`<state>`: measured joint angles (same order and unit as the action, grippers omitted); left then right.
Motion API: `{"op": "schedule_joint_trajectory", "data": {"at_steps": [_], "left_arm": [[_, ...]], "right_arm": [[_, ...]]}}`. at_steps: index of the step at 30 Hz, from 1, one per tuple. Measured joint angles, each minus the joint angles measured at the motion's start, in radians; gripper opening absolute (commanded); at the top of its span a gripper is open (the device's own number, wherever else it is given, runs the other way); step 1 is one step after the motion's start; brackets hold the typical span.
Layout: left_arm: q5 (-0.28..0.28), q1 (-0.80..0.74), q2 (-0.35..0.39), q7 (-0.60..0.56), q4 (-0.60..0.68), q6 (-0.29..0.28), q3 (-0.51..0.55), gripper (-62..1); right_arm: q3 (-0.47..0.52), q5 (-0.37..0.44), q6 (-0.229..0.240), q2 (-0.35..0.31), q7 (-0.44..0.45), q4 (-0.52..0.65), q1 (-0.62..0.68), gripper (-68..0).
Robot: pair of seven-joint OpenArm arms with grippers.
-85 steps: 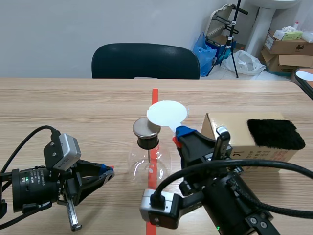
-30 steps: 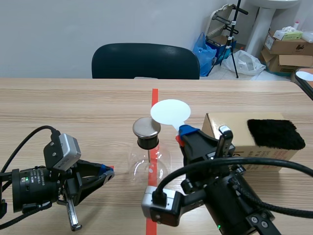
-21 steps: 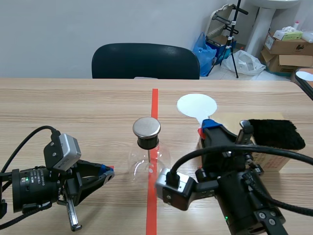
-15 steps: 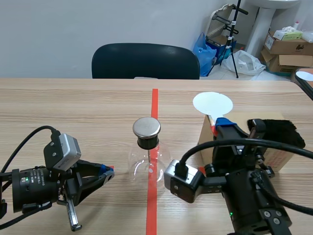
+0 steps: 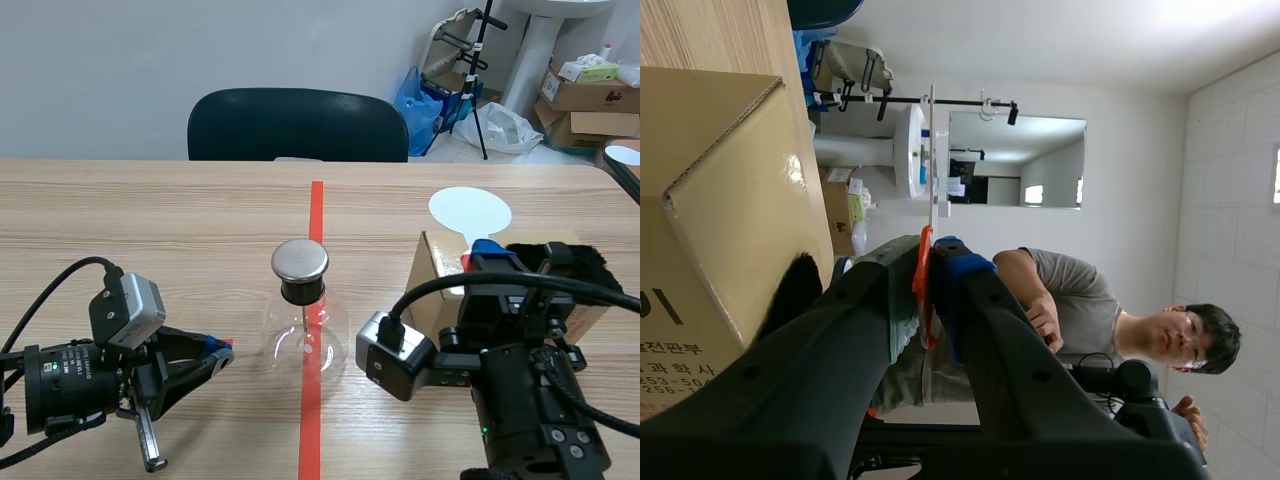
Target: Do the electroscope experiment
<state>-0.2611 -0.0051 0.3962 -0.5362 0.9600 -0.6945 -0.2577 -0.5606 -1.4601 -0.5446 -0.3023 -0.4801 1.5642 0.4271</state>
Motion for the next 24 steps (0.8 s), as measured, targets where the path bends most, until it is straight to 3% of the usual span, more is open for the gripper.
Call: {"op": "schedule_joint_trajectory", "data": {"at_steps": [5,10,24], "left_arm": [[0.0,0.0,0.0,0.0,0.0,0.0,0.0,-57.7],[0.0,0.0,0.0,0.0,0.0,0.0,0.0,-57.7],[0.0,0.0,0.0,0.0,0.0,0.0,0.0,-57.7]], "right_arm": [[0.0,0.0,0.0,0.0,0.007,0.0,0.0,-66.5],[0.0,0.0,0.0,0.0,0.068,0.0,0.0,-66.5],[0.0,0.0,0.0,0.0,0.402,0.0,0.0,-66.5]]}}
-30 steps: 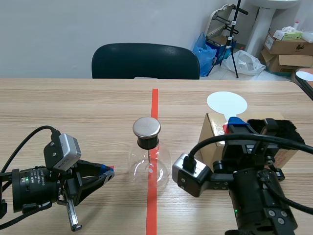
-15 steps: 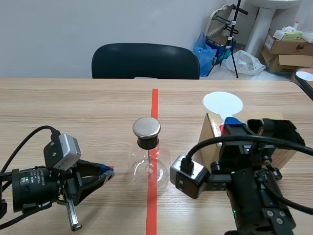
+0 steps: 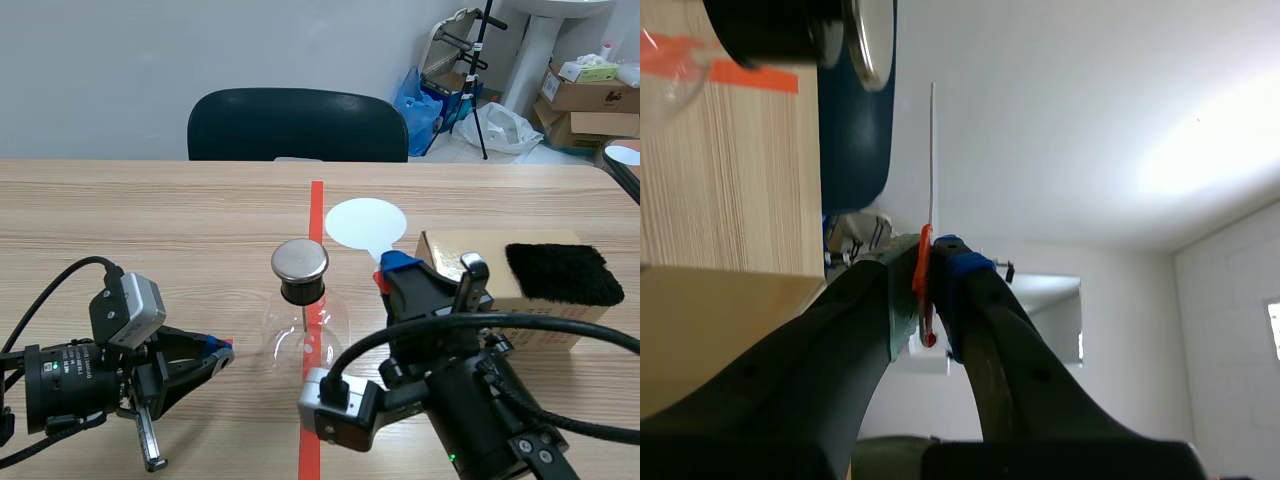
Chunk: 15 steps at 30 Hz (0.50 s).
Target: Do the electroscope experiment
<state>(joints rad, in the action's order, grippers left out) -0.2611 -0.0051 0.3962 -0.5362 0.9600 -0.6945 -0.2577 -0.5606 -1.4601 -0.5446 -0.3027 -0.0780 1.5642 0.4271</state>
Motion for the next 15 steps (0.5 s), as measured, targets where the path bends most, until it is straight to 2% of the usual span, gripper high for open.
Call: {"op": "schedule_joint_trajectory", "data": {"at_steps": [10,15], "left_arm": [[0.0,0.0,0.0,0.0,0.0,0.0,0.0,-57.7],[0.0,0.0,0.0,0.0,0.0,0.0,0.0,-57.7]], "right_arm": [[0.0,0.0,0.0,0.0,0.189,0.0,0.0,-66.5],[0.0,0.0,0.0,0.0,0.23,0.0,0.0,-66.5]]}}
